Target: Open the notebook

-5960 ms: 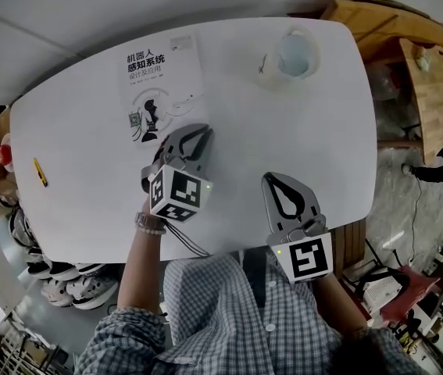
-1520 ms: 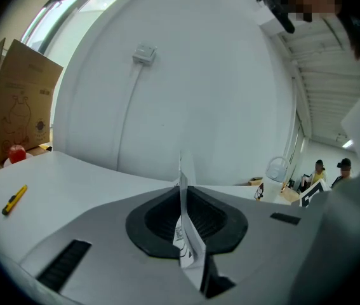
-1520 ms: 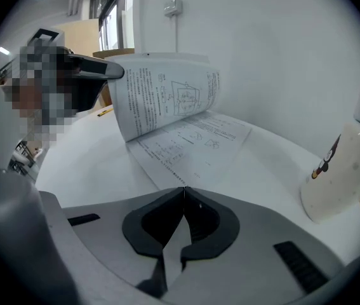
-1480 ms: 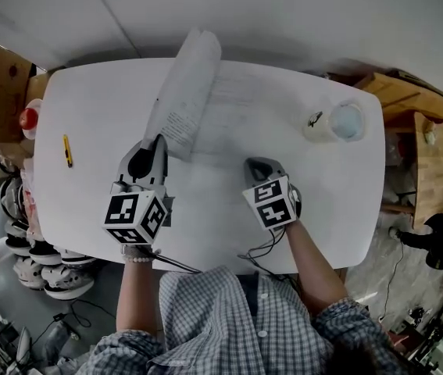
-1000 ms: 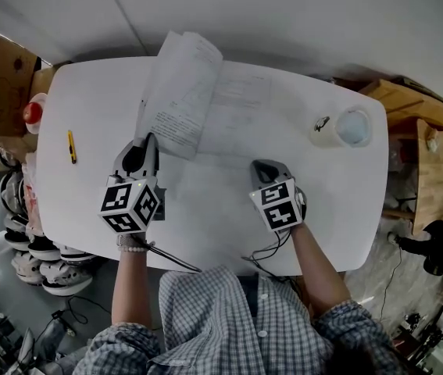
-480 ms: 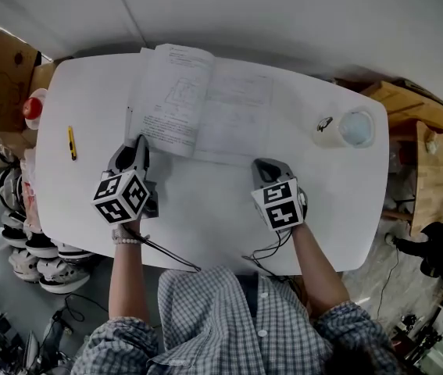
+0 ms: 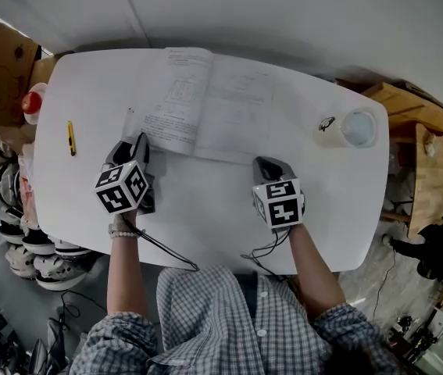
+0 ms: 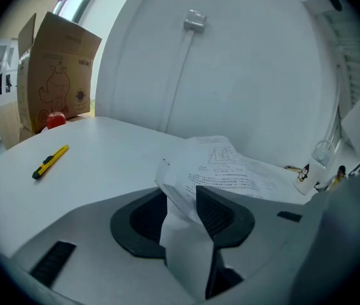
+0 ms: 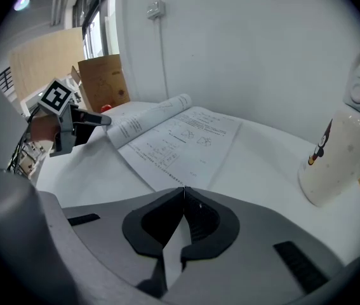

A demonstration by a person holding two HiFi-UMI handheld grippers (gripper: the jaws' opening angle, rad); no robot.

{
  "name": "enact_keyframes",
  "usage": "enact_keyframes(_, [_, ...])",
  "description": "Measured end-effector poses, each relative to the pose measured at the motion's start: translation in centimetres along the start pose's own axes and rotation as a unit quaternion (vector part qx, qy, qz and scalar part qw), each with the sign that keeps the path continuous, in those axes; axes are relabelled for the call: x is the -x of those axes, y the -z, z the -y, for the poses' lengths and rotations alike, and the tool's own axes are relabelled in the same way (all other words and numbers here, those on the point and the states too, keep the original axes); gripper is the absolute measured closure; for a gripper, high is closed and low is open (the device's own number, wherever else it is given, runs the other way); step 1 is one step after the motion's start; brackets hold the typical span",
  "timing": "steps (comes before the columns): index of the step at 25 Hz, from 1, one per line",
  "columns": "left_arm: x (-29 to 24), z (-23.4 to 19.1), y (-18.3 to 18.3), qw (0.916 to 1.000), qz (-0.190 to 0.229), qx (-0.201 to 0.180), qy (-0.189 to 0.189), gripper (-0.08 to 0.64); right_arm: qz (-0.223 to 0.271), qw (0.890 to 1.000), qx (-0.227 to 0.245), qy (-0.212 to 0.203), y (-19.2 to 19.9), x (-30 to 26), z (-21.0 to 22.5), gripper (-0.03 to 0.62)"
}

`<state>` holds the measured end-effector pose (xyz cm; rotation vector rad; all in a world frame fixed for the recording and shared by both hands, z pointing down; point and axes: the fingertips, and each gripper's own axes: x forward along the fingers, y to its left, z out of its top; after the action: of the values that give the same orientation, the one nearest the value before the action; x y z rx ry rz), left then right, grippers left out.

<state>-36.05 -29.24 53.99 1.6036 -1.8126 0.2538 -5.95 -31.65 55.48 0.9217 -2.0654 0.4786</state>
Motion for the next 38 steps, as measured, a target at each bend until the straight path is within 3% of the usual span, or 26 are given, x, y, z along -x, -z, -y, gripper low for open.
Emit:
enact_keyframes(7, [1.0,-1.3,0.8,0.9992,0.001,0.039,-0.005,0.402,0.005,1.000,0.003,0.006,-0.1,0.0,0.1,0.571])
enact_keyframes(12, [2.8,-2.9,1.3,0.9989,0.005,0.033,-0.032,0.402,0.007,1.000,0.013,0.009,-0.2,-0.1,0.1,0.571])
enact_keyframes(15, [3.8,-2.8,1.2,0.9991,0.014,0.029,-0.028,0.403,0.010,1.000,0.011,0.011,-0.2,0.0,0.2,0.571])
enact_keyframes(21, [5.8,0.5,-0.1,0.9982,0.059,-0.004,0.008,0.536,0.025,0.999,0.043,0.011,-0.4,0.1,0.0,0.571])
enact_keyframes(26, [7.1,3.5,-0.2,0.9960,0.066,-0.048,0.037,0.551,0.048,0.998,0.050,0.005,-1.1,1.1,-0.3,0.571])
enact_keyframes(31, [8.8,6.6,-0.3,0.9931,0.075,-0.062,0.065,0.552,0.064,0.997,0.040,0.000,-0.7,2.8,-0.2,0.571])
enact_keyframes(38, [11.3,10.9,-0.7,0.9859,0.087,-0.108,0.093,0.552,0.122,0.992,0.030,0.003,-2.0,7.3,0.4,0.571])
